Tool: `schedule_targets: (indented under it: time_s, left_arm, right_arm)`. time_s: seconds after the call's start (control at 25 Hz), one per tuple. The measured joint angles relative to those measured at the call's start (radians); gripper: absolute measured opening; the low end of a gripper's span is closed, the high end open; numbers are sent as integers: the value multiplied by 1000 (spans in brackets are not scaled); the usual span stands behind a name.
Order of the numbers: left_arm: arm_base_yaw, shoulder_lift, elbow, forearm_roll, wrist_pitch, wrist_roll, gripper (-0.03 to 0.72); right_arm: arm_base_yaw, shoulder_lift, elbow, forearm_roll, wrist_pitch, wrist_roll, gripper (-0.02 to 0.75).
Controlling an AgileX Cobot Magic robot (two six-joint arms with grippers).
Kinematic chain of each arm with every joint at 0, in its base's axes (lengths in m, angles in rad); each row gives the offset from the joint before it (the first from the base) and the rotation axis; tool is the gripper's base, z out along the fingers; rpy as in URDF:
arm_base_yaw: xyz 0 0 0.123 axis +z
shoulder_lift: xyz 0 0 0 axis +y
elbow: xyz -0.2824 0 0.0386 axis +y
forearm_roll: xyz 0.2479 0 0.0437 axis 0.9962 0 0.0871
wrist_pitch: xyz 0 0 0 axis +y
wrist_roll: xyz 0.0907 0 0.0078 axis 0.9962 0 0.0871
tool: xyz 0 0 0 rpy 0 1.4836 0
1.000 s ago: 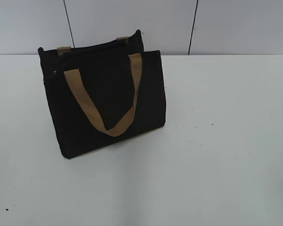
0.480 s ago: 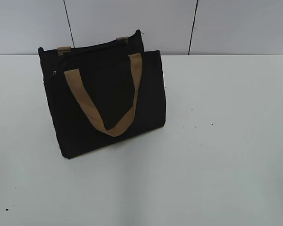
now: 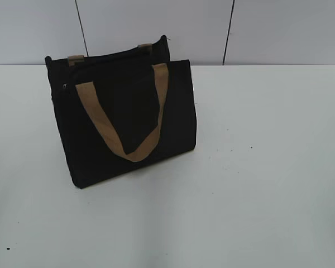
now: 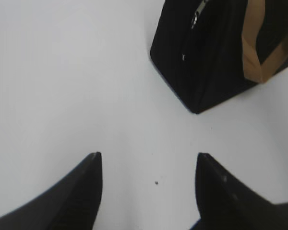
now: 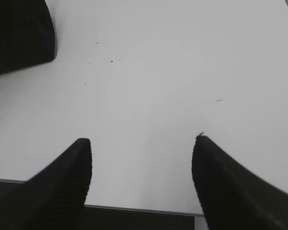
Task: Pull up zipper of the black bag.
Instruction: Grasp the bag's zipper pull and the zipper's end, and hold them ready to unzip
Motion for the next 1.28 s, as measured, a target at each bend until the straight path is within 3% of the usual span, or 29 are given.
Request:
schedule_targets:
  time_s: [0.16, 0.24, 0.44, 0.56, 0.72, 0.8, 0.92, 1.04, 1.28]
  left_arm:
    - [0, 175, -9, -2, -251, 29, 468]
    - [0, 285, -10, -41, -355, 102, 468]
    - [0, 582, -10, -306, -509, 420, 491]
    - [0, 717, -10, -510, -544, 692, 498]
    - [9, 888, -10, -849, -497, 1167, 500]
    - [42, 974, -10, -1042, -432, 1404, 500]
    - [116, 1094, -10, -1269, -339, 1664, 500]
    - [176, 1185, -11, -1394, -283, 1856, 500]
    - [187, 1351, -11, -1517, -225, 2189, 489]
  right_arm:
    - [0, 0, 0, 0, 0, 0, 499]
    - [0, 0, 0, 0, 0, 0, 499]
    - [0, 0, 0, 0, 0, 0, 499]
    - [0, 0, 0, 0, 0, 0, 499]
    - [0, 0, 0, 0, 0, 1, 499]
    - [0, 0, 0, 0, 0, 1, 499]
    - [0, 0, 0, 0, 0, 1, 499]
    - [0, 0, 0, 0, 0, 1, 499]
    - [0, 0, 0, 0, 0, 1, 499]
